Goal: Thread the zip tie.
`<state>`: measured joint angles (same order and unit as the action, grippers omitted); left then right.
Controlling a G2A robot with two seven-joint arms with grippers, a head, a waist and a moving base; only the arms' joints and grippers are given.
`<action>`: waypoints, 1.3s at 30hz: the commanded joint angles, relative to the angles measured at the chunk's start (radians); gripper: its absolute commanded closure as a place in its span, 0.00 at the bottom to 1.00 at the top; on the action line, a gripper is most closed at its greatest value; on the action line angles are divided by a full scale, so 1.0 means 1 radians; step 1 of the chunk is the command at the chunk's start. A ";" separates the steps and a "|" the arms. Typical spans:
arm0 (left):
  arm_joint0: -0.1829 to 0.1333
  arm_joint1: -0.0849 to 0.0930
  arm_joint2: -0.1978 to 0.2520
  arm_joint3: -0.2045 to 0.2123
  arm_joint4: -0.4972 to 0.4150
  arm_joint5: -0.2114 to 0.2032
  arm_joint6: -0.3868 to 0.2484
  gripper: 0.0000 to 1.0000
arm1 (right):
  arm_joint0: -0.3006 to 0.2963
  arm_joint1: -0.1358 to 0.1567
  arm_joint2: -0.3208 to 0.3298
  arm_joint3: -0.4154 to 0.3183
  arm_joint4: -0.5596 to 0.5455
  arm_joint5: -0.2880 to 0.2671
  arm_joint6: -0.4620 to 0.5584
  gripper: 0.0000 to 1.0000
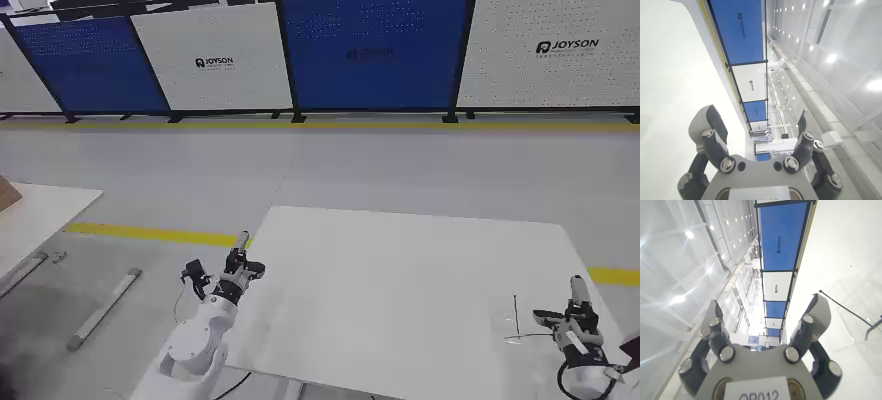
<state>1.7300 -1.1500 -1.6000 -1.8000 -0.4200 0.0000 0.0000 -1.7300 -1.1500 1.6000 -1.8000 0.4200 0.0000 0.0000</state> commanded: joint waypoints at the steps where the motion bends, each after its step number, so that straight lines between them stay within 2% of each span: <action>1: 0.000 0.000 0.000 0.000 0.000 0.000 0.000 0.22 | 0.000 0.000 0.000 0.000 0.000 0.000 0.000 0.22; 2: 0.000 0.000 0.000 0.000 0.000 0.000 0.000 0.22 | 0.000 0.000 0.000 0.000 0.000 0.000 0.000 0.22; 3: 0.000 0.000 0.000 0.000 0.000 0.000 0.000 0.00 | 0.000 0.000 0.000 0.000 0.000 0.000 0.000 0.00; 4: 0.000 0.000 0.000 0.000 0.000 0.000 0.000 0.00 | 0.000 0.000 0.000 0.000 0.000 0.000 0.000 0.00; 5: 0.000 0.000 0.000 0.000 0.000 0.000 0.000 0.22 | 0.000 0.000 0.000 0.000 0.000 0.000 0.000 0.22; 6: 0.000 0.000 0.000 0.000 0.000 0.000 0.000 0.22 | 0.000 0.000 0.000 0.000 0.000 0.000 0.000 0.22; 7: 0.000 0.000 0.000 0.000 0.000 0.000 0.000 0.00 | 0.000 0.000 0.000 0.000 0.000 0.000 0.000 0.00; 8: 0.000 0.000 0.000 0.000 0.000 0.000 0.000 0.22 | 0.000 0.000 0.000 0.000 0.000 0.000 0.000 0.00; 9: 0.000 0.000 0.000 0.000 0.000 0.000 0.000 0.00 | 0.000 0.000 0.000 0.000 0.000 0.000 0.000 0.22; 10: 0.000 0.000 0.000 0.000 0.000 0.000 0.000 0.00 | 0.000 0.000 0.000 0.000 0.000 0.000 0.000 0.22; 11: 0.000 0.000 0.000 0.000 0.000 0.000 0.000 0.00 | 0.000 0.000 0.000 0.000 0.000 0.000 0.000 0.00; 15: 0.000 0.000 0.000 0.000 0.000 0.000 0.000 0.00 | -0.006 0.004 0.016 -0.006 -0.029 -0.012 0.077 0.00; 23: 0.000 0.000 0.000 0.000 0.000 0.000 0.000 0.00 | -0.049 0.024 0.171 -0.038 -0.014 -0.009 0.315 0.00; 26: 0.000 0.000 0.000 0.000 0.000 0.000 0.000 0.00 | -0.052 0.027 0.203 -0.031 0.019 0.006 0.381 0.00; 38: 0.000 0.000 0.000 0.000 0.000 0.000 0.000 0.00 | -0.052 0.027 0.203 -0.031 0.019 0.006 0.381 0.00; 39: 0.000 0.000 0.000 0.000 0.000 0.000 0.000 0.00 | -0.050 0.030 0.202 -0.044 0.018 0.007 0.427 0.00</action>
<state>1.7300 -1.1500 -1.6000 -1.8000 -0.4200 0.0000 0.0000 -1.7816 -1.1226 1.8026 -1.8315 0.4385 0.0062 0.3814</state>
